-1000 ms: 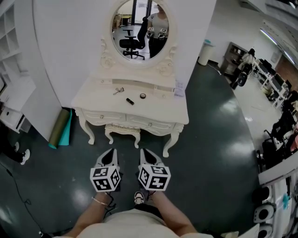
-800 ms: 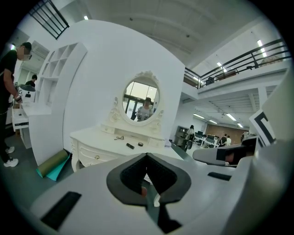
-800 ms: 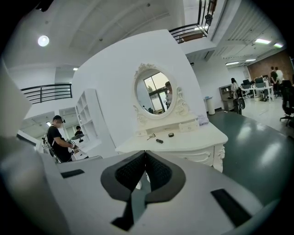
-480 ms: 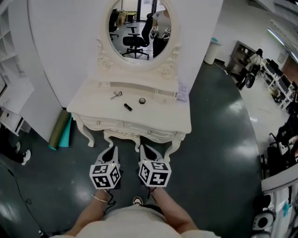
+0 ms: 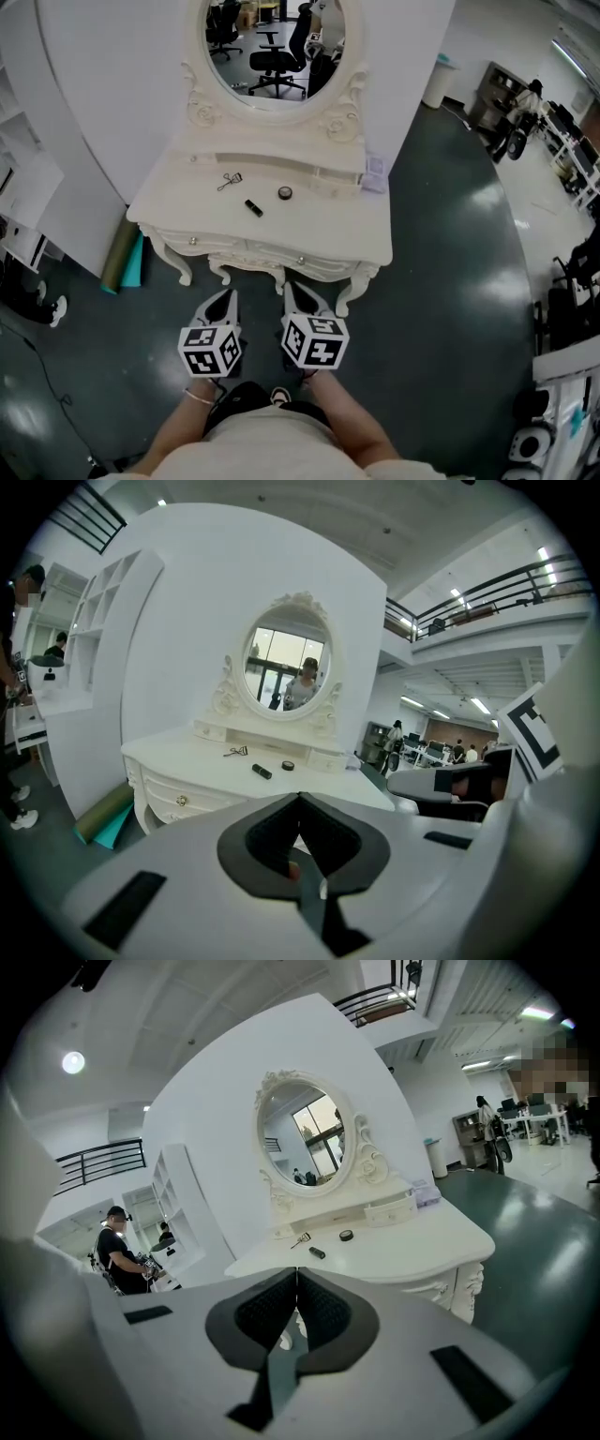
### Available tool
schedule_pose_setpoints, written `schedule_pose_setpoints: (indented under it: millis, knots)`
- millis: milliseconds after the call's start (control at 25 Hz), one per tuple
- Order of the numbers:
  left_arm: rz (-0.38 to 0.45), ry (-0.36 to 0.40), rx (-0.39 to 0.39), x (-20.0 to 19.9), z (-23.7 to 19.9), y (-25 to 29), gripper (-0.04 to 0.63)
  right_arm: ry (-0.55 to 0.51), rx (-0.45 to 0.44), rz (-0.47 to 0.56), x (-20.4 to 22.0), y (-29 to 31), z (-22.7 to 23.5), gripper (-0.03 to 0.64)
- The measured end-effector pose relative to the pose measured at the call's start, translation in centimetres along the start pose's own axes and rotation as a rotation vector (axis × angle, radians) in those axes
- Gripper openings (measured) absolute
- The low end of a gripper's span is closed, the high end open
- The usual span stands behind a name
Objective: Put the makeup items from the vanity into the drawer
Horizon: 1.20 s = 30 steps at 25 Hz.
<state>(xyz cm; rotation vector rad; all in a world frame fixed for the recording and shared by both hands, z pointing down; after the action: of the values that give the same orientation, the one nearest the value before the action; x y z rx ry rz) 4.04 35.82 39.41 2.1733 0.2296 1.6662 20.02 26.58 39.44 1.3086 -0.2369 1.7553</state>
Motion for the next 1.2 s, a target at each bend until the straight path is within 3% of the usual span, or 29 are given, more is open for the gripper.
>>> schedule_pose_setpoints:
  millis: [440, 840, 1200]
  knots:
    - [-0.039, 0.024, -0.003, -1.8, -2.6, 5.4, 0.003, 0.026, 0.052, -0.001, -1.9, 5.0, 2.7, 0.018]
    - [-0.015, 0.064, 0.072, -8.8, -6.2, 15.1, 0.003, 0.041, 0.112, 0.065, -8.3, 13.9, 3.9, 0.018]
    - [-0.05, 0.042, 0.086, -13.0, -10.8, 23.5, 0.003, 0.068, 0.171, 0.067, -12.2, 22.1, 5.4, 0.018]
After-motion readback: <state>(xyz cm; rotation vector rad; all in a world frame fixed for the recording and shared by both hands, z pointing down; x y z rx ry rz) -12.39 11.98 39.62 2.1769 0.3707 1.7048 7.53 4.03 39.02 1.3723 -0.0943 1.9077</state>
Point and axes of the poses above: the fingertips, and each gripper's own axes: y forward along the fingers, z to its right, x out of its underside, the point moved 8 cm from there along -y, backward along the fingers, and after that the axes turned 3 degrees about -x, right-handed, at the moved point
